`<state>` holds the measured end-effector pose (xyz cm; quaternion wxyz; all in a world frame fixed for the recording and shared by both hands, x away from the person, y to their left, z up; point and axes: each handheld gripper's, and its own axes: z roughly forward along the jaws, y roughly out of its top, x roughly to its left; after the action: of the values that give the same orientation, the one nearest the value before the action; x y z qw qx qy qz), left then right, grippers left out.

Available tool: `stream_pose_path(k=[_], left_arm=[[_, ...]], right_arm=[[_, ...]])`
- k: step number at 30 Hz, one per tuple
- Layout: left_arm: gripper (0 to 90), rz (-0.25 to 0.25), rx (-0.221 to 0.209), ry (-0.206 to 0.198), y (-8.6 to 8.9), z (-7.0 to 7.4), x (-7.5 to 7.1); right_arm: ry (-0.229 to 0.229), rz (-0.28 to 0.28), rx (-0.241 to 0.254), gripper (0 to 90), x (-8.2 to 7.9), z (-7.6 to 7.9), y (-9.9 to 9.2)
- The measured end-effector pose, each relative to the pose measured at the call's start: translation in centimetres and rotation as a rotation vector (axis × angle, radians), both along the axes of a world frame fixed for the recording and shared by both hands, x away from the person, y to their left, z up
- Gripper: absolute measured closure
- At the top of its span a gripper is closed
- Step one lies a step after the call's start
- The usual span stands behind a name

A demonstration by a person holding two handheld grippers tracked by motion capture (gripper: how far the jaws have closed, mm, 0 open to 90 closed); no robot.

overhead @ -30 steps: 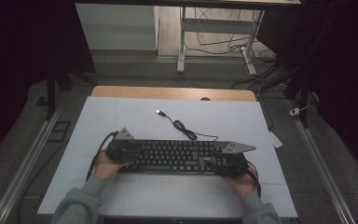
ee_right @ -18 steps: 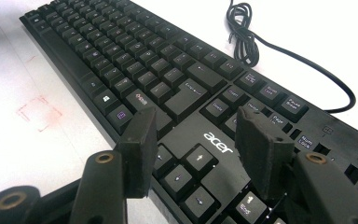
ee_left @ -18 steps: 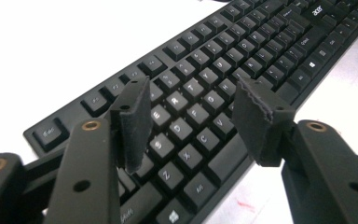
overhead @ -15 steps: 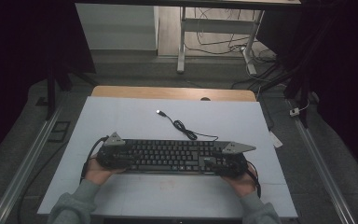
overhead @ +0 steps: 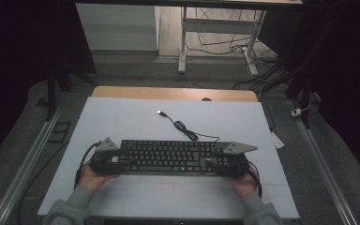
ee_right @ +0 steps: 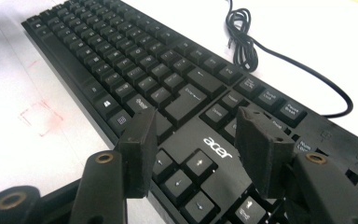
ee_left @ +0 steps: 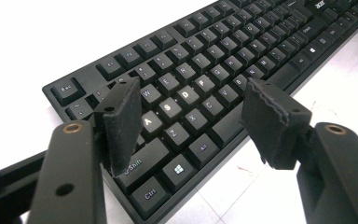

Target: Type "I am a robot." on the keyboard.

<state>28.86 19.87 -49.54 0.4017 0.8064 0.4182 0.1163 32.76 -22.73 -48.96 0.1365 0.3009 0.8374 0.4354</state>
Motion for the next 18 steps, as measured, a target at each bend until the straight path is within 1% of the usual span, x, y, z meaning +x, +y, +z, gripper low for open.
stream_pose_path(k=[6, 13, 14, 15, 16, 18], left_arm=[[36.1, -0.006, 0.010, 0.007, -0.3, -0.1, 0.0], [34.4, -0.001, 0.012, 0.011, -0.2, -0.1, 0.1], [34.3, -0.001, 0.011, 0.011, -0.2, -0.1, 0.1], [34.0, -0.002, 0.012, 0.009, -0.2, -0.1, 0.2], [33.8, -0.002, 0.011, 0.009, -0.2, -0.1, 0.2], [33.5, 0.000, 0.010, 0.010, -0.2, -0.1, 0.2]], right_arm=[[-0.013, 0.006, 0.010, 49.1, 0.2, 0.4, 0.4], [-0.023, 0.022, 0.026, 49.1, 0.6, 1.1, 1.3], [-0.019, 0.024, 0.038, 49.1, 0.7, 1.2, 1.5], [-0.019, 0.026, 0.037, 49.1, 0.7, 1.2, 1.6], [-0.012, 0.028, 0.047, 49.2, 0.8, 1.2, 1.7], [-0.005, 0.031, 0.049, 49.1, 0.9, 1.2, 1.9]])
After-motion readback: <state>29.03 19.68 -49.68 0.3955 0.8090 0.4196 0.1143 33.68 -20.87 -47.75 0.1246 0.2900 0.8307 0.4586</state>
